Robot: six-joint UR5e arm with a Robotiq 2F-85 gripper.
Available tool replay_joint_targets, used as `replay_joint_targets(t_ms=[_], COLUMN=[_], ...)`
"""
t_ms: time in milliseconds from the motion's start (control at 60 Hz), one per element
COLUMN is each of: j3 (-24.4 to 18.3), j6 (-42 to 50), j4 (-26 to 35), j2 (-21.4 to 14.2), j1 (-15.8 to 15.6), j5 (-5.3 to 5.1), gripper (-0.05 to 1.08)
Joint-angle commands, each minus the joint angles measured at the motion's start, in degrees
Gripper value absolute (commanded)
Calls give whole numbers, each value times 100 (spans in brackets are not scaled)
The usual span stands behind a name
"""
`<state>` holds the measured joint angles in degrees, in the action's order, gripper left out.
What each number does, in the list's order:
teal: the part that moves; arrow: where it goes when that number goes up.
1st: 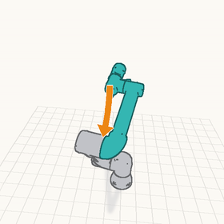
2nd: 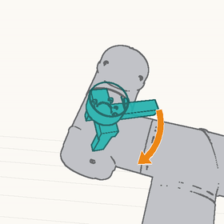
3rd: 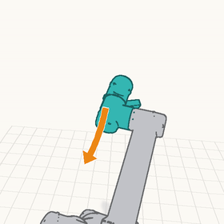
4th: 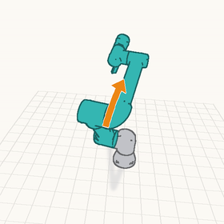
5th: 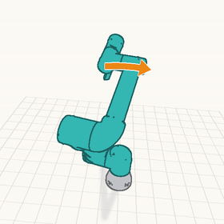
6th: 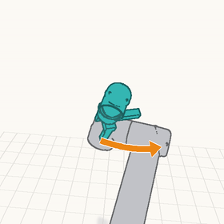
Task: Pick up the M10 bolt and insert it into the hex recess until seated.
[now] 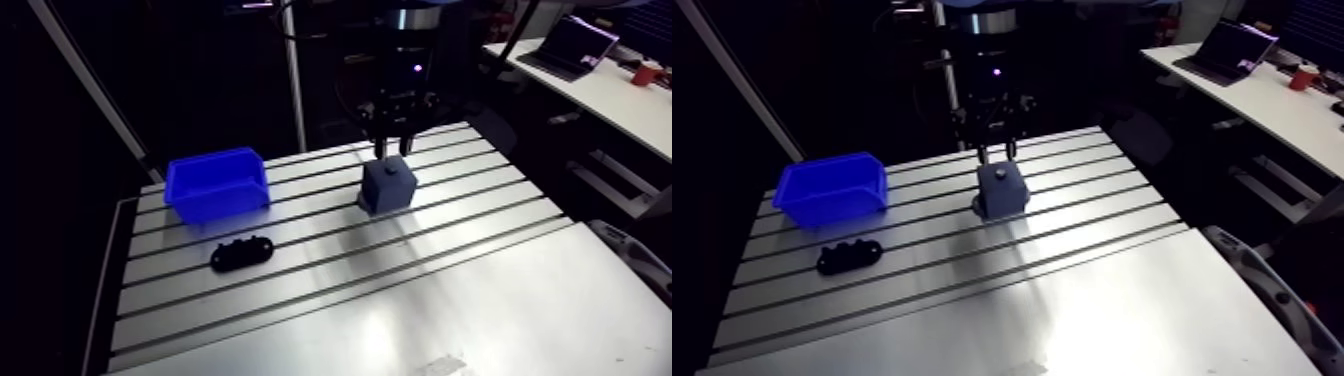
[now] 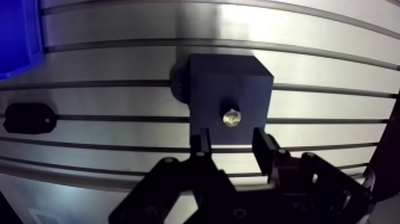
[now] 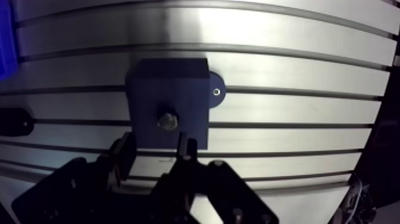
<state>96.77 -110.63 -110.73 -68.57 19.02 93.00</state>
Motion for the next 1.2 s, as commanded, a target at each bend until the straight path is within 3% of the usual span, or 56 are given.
replay_joint_targets(t_ms=[17, 1200], j3=[46, 109], j6=[-15, -26], j4=[-120, -296], j2=[57, 156], j1=[6, 23], j5=[10, 21], gripper=[53, 57])
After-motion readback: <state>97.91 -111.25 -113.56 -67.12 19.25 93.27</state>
